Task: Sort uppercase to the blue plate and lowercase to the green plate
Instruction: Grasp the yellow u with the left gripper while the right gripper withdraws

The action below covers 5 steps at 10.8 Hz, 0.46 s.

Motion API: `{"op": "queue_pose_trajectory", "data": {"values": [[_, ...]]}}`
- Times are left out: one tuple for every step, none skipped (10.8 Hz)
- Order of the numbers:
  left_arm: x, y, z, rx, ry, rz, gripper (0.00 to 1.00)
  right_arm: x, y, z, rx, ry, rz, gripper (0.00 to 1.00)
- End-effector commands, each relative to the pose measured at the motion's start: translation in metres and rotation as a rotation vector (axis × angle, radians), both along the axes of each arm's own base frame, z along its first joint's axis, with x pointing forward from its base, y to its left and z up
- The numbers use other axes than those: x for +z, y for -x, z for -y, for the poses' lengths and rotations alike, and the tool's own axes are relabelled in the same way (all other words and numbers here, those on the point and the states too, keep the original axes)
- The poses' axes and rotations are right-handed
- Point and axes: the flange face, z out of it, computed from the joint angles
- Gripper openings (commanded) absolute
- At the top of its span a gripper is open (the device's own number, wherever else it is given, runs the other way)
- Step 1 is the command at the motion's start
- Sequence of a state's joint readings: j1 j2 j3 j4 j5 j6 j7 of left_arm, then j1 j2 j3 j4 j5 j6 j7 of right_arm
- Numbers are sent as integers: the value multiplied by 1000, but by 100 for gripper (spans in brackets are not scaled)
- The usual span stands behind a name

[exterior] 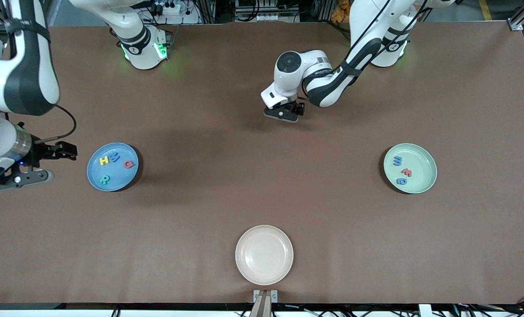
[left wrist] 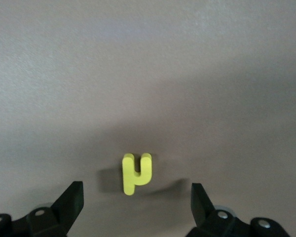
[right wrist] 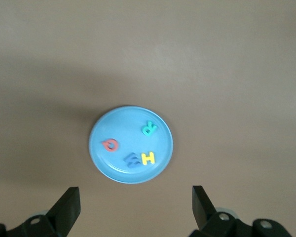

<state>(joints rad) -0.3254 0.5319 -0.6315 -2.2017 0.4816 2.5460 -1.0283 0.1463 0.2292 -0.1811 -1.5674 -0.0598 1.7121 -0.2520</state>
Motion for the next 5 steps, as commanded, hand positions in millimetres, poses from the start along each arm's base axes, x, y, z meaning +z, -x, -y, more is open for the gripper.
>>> {"op": "queue_pose_trajectory", "data": {"values": [[-10, 3, 10, 21, -1, 10, 92, 41, 12, 7, -22, -54, 36, 100], [-14, 0, 8, 26, -5, 15, 90, 56, 15, 7, -22, -55, 58, 100], [-14, 2, 9, 23, -5, 15, 89, 67, 15, 7, -22, -56, 81, 100], [-14, 1, 8, 25, -6, 16, 86, 81, 20, 7, -20, -58, 100, 100], [-14, -2, 8, 29, -5, 18, 85, 90, 22, 6, -20, -61, 117, 100]]}}
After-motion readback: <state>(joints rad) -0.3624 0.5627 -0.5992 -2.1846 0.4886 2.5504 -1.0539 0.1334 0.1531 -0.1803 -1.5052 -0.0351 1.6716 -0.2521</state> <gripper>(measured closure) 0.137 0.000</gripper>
